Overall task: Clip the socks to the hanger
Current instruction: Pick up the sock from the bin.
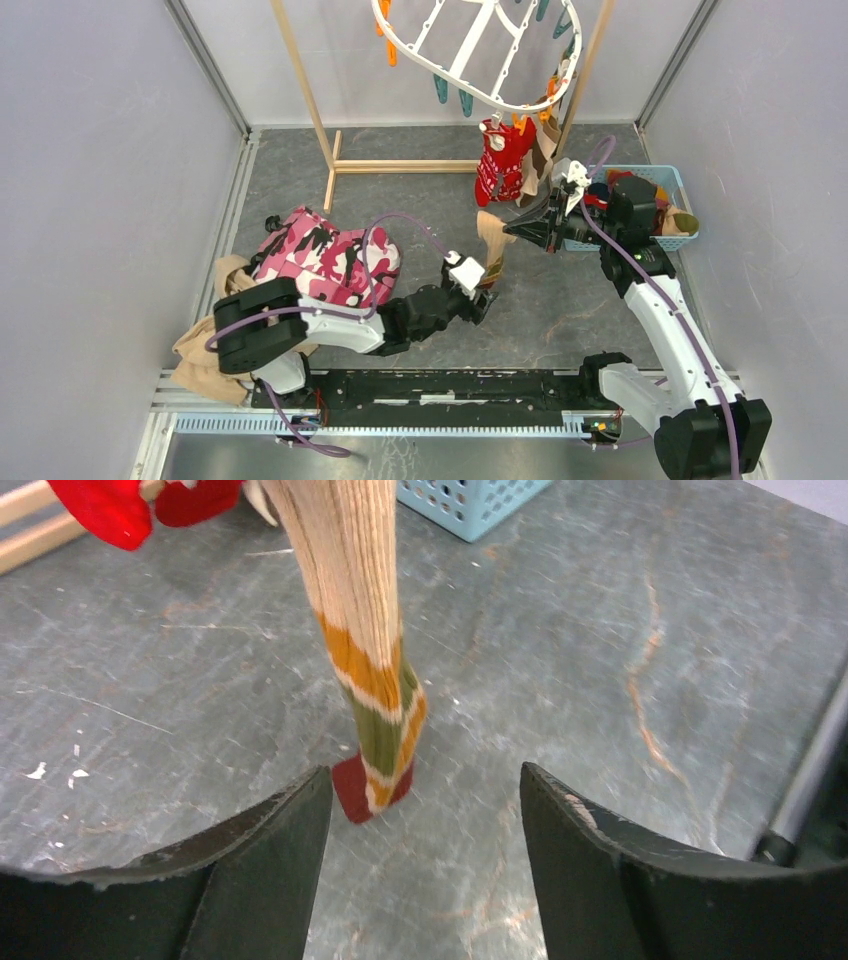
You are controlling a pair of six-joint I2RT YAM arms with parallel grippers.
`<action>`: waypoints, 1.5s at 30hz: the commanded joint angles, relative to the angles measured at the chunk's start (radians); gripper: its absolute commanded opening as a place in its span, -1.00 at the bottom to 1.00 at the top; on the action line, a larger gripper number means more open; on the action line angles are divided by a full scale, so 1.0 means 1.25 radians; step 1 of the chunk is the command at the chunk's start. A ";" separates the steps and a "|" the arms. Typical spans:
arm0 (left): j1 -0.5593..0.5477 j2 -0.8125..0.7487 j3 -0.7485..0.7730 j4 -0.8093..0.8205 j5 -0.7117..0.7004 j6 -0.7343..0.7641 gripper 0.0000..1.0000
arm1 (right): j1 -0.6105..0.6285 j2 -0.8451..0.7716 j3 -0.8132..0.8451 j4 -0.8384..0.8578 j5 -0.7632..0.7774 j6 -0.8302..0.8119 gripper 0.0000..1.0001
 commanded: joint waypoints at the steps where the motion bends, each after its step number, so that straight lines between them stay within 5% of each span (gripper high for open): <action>1: -0.005 0.080 0.095 0.091 -0.119 0.063 0.42 | 0.006 -0.001 -0.003 0.057 -0.005 0.036 -0.99; 2: -0.004 0.099 0.113 0.089 -0.143 0.069 0.37 | 0.006 0.000 -0.002 0.058 -0.005 0.035 -1.00; 9: -0.002 0.119 0.115 0.112 -0.115 0.103 -0.94 | 0.005 0.011 0.014 0.024 0.008 -0.017 -1.00; 15: 0.027 -0.064 0.020 0.041 0.093 -0.151 -0.96 | 0.006 0.049 0.051 -0.109 0.037 -0.193 -0.78; 21: 0.129 -0.272 -0.102 -0.020 0.292 -0.544 -0.96 | 0.018 0.082 0.099 -0.251 0.015 -0.449 -0.02; 30: 0.257 -0.414 -0.175 -0.019 0.317 -0.960 -0.96 | 0.085 0.040 0.142 -0.552 -0.047 -1.086 0.95; 33: 0.294 -0.401 -0.167 -0.020 0.344 -1.076 -0.96 | 0.101 0.058 0.140 -0.686 -0.082 -1.307 0.96; 36: 0.320 -0.370 -0.159 -0.004 0.373 -1.163 -0.96 | 0.139 0.061 0.104 -0.653 -0.067 -1.310 0.96; 42: 0.331 -0.309 -0.161 0.103 0.390 -1.243 -0.96 | 0.241 0.060 0.021 -0.346 0.080 -1.001 0.82; 45: 0.334 -0.301 -0.152 0.117 0.400 -1.247 -0.96 | 0.269 0.061 0.001 -0.283 0.143 -0.953 0.73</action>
